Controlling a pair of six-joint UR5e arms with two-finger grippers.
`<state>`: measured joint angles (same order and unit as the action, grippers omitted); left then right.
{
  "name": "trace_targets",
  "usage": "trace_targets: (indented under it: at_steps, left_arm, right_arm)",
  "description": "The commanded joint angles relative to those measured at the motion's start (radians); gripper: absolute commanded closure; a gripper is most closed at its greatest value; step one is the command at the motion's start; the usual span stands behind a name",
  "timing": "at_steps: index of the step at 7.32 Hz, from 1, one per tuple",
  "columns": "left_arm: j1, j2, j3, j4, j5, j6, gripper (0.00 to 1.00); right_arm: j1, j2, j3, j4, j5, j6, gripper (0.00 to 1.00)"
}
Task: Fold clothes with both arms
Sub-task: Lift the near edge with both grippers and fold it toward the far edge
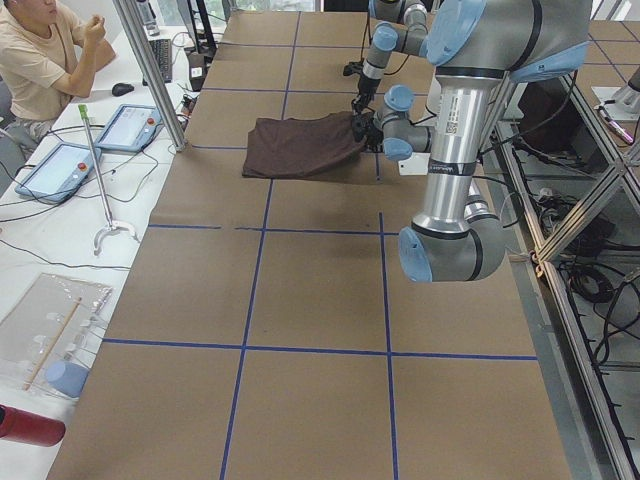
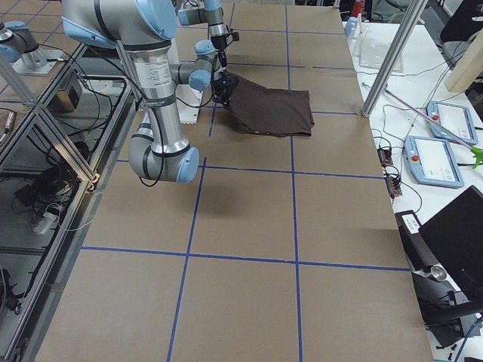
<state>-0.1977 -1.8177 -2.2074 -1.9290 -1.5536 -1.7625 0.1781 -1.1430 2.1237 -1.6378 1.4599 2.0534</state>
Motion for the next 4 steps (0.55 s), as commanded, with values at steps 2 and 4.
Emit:
trace_targets:
  at_steps: [2, 4]
  left_arm:
    - [0.003, -0.032, -0.215, 0.269, -0.086, -0.003, 1.0]
    - [-0.053, -0.092, -0.125, 0.271, -0.085, 0.049, 1.0]
  right_arm:
    - [-0.057, -0.001, 0.206, -0.185, 0.001, 0.027, 1.0]
    - [-0.007, 0.011, 0.129, -0.175, 0.0, 0.008, 1.0]
